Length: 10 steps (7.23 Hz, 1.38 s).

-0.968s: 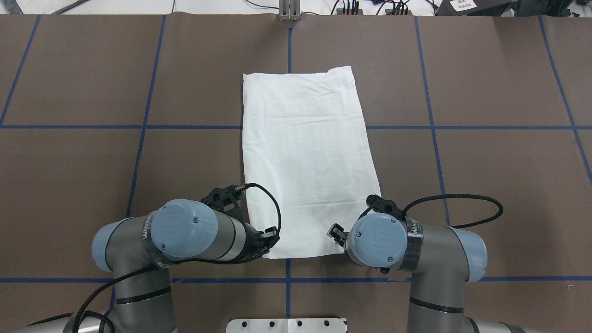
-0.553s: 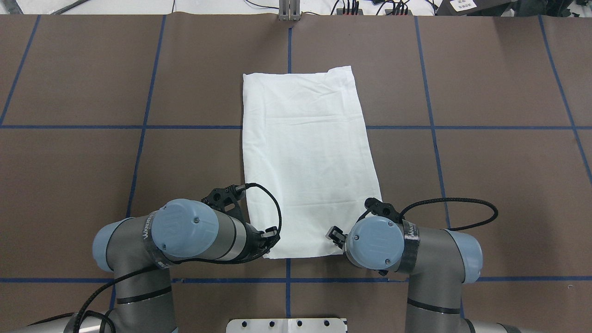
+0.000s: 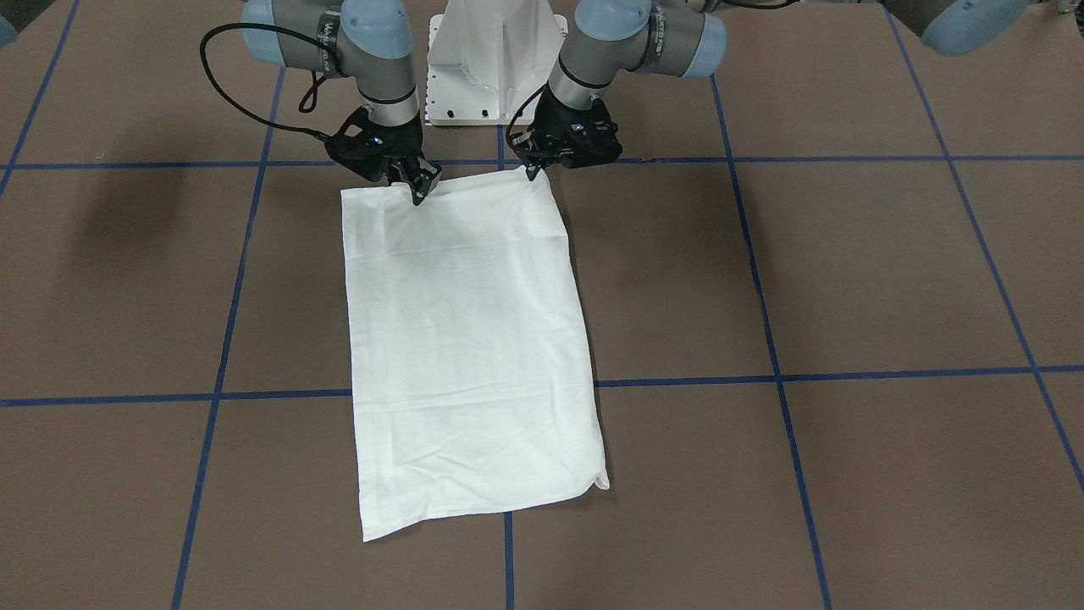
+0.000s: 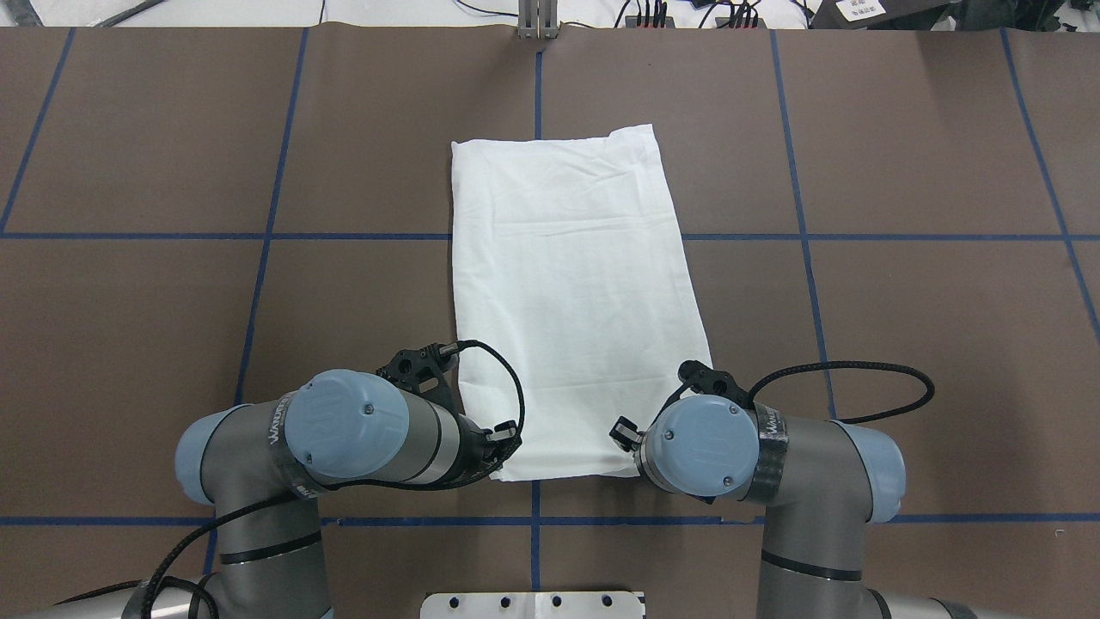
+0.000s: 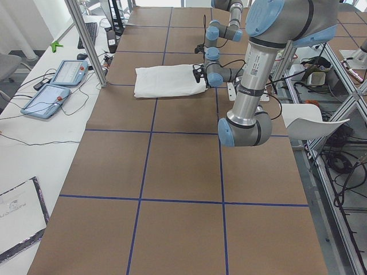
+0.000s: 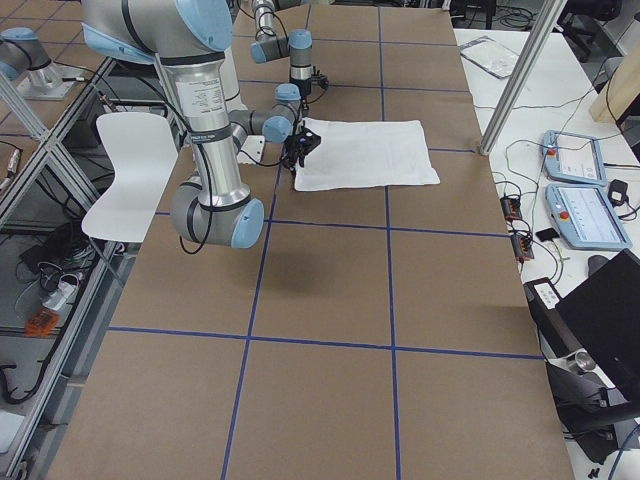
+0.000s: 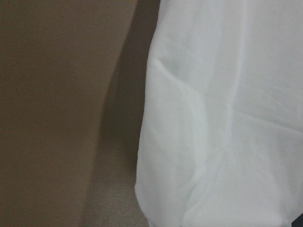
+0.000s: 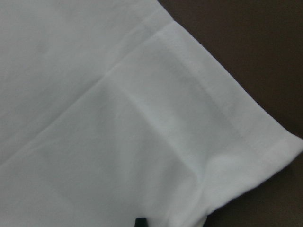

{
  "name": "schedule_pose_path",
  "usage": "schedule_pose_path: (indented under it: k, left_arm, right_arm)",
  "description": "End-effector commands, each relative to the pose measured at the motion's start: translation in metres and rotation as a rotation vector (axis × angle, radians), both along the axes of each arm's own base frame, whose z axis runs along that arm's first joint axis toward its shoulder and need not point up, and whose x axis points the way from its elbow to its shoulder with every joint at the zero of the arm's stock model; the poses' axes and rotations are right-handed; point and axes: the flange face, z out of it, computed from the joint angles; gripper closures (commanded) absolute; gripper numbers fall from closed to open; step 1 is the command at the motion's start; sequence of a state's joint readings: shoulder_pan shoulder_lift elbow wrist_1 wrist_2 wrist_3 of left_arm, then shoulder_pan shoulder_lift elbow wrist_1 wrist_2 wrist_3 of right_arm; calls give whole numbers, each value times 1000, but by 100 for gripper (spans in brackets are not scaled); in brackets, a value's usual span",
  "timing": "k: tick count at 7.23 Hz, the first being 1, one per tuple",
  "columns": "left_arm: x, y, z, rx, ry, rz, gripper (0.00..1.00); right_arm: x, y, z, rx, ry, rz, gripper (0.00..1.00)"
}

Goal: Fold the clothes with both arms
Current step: 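Grasp the near corners of the folded white shirt with both grippers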

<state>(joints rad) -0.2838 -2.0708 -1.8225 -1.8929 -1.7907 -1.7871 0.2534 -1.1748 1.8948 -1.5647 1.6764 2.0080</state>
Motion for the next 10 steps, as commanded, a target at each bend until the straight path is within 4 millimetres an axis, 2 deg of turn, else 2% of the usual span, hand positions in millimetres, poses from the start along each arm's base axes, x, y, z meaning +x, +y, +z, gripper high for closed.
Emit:
schedule_pose_path:
  k: [1,2,4,5,6,8,10]
  left_arm:
    - [0,0,1,2,-2,-1,100]
    - [0,0,0,2,0,-1,100]
    - [-5,0,-2,1,6,-1,100]
    - [-16,2,-6,3,13,-2,100]
    - [-31,9,-18,1,9,2,100]
    - [-79,31,-40,-6,-11,17,100]
    - [-102,71,-60,-22,-41,80,100]
  right_arm:
    - [3,-1,-5,2,-10,3,99]
    - [4,-2,-8,4,-16,4,100]
    - [24,1,-34,13,-73,5,100]
    - [38,4,-46,12,-105,16,100]
    - [39,6,-51,-1,-117,22,100]
    - [53,16,-70,-25,-172,-17,100]
    - [83,38,-90,-107,-251,-129,100]
